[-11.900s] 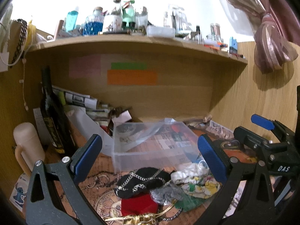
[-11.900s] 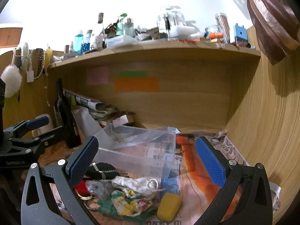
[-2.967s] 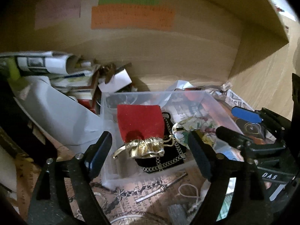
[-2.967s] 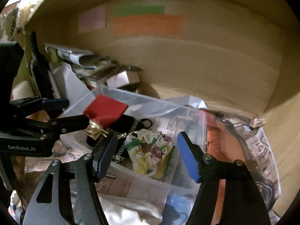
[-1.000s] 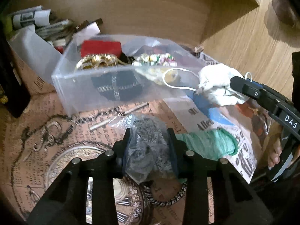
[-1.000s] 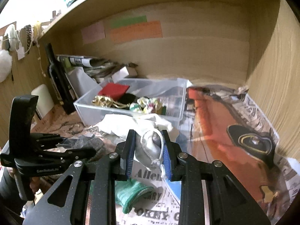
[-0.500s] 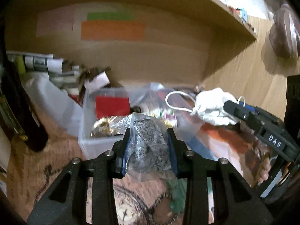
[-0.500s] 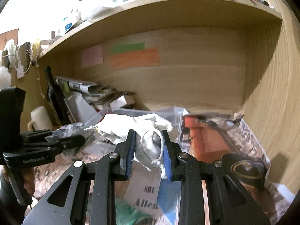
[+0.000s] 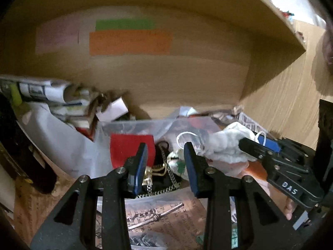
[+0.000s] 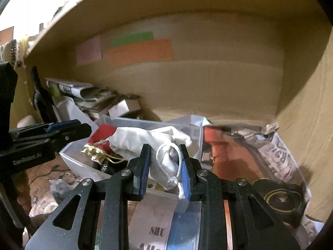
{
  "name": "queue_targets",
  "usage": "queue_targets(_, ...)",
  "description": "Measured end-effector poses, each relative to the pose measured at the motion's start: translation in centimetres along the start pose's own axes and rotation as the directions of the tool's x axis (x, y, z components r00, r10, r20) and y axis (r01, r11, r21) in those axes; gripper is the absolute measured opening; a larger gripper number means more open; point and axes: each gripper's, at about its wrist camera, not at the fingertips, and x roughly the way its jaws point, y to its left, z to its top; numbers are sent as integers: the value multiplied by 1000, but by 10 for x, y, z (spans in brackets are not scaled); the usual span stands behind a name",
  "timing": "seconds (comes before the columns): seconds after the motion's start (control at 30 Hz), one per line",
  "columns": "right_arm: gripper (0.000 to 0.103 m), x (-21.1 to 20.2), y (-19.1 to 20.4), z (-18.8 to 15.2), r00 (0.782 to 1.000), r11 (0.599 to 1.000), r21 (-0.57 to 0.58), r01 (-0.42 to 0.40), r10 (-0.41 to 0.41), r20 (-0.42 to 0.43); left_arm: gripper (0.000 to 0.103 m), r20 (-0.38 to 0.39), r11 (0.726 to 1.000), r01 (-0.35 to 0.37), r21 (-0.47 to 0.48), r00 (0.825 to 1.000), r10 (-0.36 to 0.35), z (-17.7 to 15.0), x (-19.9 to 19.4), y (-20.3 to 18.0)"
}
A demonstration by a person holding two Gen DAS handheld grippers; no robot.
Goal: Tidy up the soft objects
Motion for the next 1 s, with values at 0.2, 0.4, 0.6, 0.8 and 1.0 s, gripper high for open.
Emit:
queue_targets(0.2, 25, 21, -1, -5, 998, 1000, -3, -1, 1, -64, 62, -72, 1000, -1, 2, 997, 1, -19, 1, 12)
queue_targets(0.4, 25, 33, 3, -10, 994, 999, -31, 17, -20, -110, 75, -102, 1000, -7, 6, 995, 8, -46, -12, 19)
queue_targets(0.6, 25, 41, 2, -12, 990, 999, -41, 28, -33, -140, 76, -198, 1000, 7, -8, 980, -9, -72, 7, 17)
queue_targets(0.8, 26, 45, 3, -14, 987, 998, -57, 35, -44, -157, 57, -254, 1000, 21, -16, 967, -24, -86, 29, 10)
queue_targets(1.0, 27, 43, 3, -14, 986, 998, -57, 39, -47, -158, 29, -259, 999, 43, 8, 965, -40, -90, 26, 5)
